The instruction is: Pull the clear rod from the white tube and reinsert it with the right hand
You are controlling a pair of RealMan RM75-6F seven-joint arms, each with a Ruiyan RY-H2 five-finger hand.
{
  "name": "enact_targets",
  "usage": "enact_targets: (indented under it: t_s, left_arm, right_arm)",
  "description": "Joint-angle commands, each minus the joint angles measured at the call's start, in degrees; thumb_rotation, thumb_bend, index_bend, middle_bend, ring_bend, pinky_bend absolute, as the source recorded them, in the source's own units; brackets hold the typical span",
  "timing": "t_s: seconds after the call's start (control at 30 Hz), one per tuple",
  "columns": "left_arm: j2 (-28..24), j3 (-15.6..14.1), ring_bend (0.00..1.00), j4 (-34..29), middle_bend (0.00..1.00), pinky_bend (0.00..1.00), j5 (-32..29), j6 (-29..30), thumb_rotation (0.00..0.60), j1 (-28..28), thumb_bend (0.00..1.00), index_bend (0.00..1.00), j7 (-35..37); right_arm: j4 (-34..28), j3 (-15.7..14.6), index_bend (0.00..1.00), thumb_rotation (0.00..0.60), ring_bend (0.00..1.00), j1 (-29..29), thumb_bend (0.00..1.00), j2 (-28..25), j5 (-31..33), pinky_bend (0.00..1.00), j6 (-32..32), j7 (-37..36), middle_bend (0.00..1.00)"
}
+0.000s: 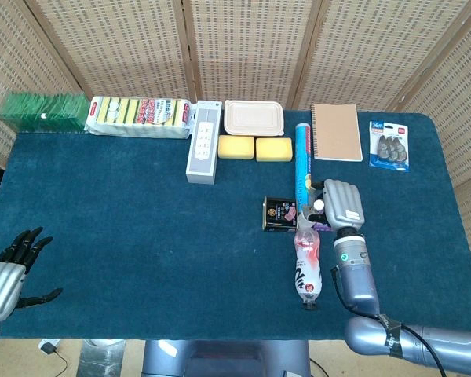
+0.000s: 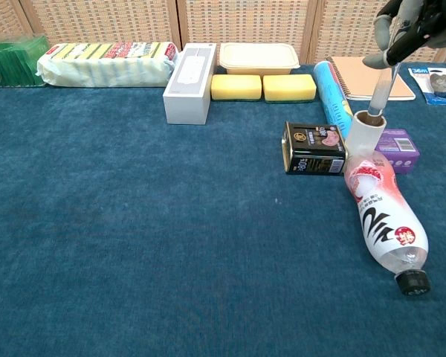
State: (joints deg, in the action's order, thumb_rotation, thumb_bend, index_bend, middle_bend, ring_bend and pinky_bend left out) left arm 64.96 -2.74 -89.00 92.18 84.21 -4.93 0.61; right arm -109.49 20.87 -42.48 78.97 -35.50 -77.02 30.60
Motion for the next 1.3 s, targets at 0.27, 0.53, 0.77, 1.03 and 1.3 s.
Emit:
enact_targets:
  t_s: [0.27,0.53,0.77,1.03,1.3]
  left_arm:
    - [0.07,0.05,0.02,-0.15,0.05,0.23,-0.18,-0.34,0.449,-0.14,0.11,0.11,-0.32]
    - [-0.01,0.25,0.02,-0.1,0.05,0.23,-0.61,-0.65,0.444,-0.3,0.11,0.11,-0.09]
    - [-0.1,0.33,0.02,-0.11,0.05,0.23,-0.77,-0.75,0.447,-0.35,0.11,0.11,0.08]
    - [-0.14,0.38,0.02,-0.04,0.05,0.23,-0.88,-0.73,0.449,-0.35,0.11,0.11,0.26]
    - [-0.08,0.48,0.02,-0.07,0.05,0.23,-1.11,-1.1,0.443,-0.53,0.11,0.11,0.13]
  right_arm:
    - [3.93,-0.1,0.8,0.6,1.0,-1.2,0.4,2.28,0.83,1.0,2.15,-0.14,1.0]
    - [7.07,-0.89,0.8,0.6,1.0,-2.06,0.37,4.46,1.11,0.98,3.46,0.45,0.99]
    - [9.07,-1.28,0.79,0.6,1.0,-2.5,0.35,5.99,0.9,0.94,4.25,0.6,0.96]
    - [11.27,-1.33,0.77,0.6,0.95,-2.96,0.34,7.37,1.08,0.88,4.97,0.88,0.92]
    - [14.07,-0.95,0.73,0.6,0.86,-3.16,0.33,8.21,0.81,0.8,6.2,0.17,0.86]
